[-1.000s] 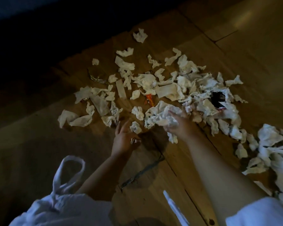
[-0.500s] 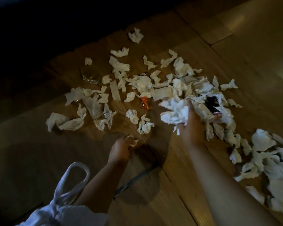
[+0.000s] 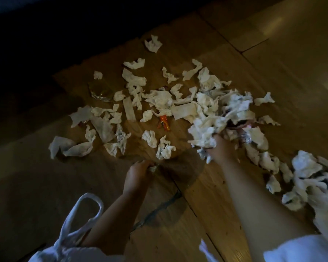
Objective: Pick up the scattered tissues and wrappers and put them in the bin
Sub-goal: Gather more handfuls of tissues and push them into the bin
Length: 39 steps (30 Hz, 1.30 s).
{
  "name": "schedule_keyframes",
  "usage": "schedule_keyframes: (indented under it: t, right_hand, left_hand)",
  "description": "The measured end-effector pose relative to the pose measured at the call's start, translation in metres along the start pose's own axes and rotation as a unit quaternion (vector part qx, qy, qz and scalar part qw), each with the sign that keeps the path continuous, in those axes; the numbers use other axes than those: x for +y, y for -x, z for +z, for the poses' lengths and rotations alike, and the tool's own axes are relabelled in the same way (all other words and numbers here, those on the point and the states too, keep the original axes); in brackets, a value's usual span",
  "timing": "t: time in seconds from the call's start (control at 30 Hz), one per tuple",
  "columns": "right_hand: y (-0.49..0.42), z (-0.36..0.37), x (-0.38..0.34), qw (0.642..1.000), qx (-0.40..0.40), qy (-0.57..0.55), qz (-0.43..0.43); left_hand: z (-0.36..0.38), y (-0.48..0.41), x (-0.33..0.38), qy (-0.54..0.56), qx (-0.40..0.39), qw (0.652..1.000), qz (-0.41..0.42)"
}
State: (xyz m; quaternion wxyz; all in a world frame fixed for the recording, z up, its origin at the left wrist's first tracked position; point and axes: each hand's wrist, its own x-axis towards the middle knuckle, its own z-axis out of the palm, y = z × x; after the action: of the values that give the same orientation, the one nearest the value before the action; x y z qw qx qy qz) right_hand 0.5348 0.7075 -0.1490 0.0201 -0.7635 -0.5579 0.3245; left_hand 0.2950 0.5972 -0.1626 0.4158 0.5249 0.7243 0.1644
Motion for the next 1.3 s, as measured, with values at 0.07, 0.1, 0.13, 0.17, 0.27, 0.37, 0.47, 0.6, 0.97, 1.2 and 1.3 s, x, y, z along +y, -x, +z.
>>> schedule_keyframes:
  t: [0.07, 0.1, 0.13, 0.17, 0.27, 0.37, 0.47, 0.6, 0.97, 1.2, 1.3]
  right_hand:
    - [0.016, 0.01, -0.009, 0.997, 0.033, 0.065, -0.022]
    - [0.025, 0.015, -0.013, 0.995, 0.051, 0.08, -0.04]
    - [0.031, 0.019, -0.013, 0.992, 0.062, 0.087, -0.059]
    - [0.036, 0.024, -0.012, 0.991, 0.064, 0.091, -0.072]
    - [0.052, 0.03, -0.009, 0.993, 0.052, 0.074, -0.081]
    - [0.073, 0.021, -0.012, 0.992, 0.079, 0.032, -0.09]
    - [0.098, 0.006, -0.025, 0.986, 0.09, -0.106, -0.089]
    - [0.119, -0.016, -0.044, 0.958, 0.054, -0.276, -0.051]
    - [0.181, -0.011, -0.076, 0.945, -0.074, -0.319, -0.01]
    - [0.199, 0.03, -0.06, 0.95, -0.208, -0.226, -0.051]
    - [0.194, 0.037, -0.051, 0.946, -0.18, -0.269, -0.027]
  left_hand:
    - [0.0, -0.001, 0.003, 0.017, -0.006, 1.0, -0.02]
    - [0.0, -0.002, 0.003, 0.021, -0.006, 0.999, -0.026]
    - [-0.001, -0.002, 0.003, 0.034, -0.007, 0.999, -0.032]
    - [-0.001, -0.001, 0.003, 0.048, -0.007, 0.998, -0.039]
    - [-0.006, 0.01, 0.001, 0.074, 0.001, 0.996, -0.045]
    - [-0.017, 0.038, 0.001, 0.119, 0.009, 0.991, -0.059]
    - [-0.03, 0.062, 0.003, 0.119, 0.049, 0.989, -0.07]
    - [-0.053, 0.083, 0.015, 0.127, 0.07, 0.988, -0.052]
    - [-0.103, 0.148, 0.038, 0.283, 0.115, 0.949, -0.074]
    - [-0.101, 0.187, 0.005, 0.242, 0.147, 0.957, -0.055]
    - [-0.093, 0.191, -0.01, 0.244, 0.151, 0.954, -0.081]
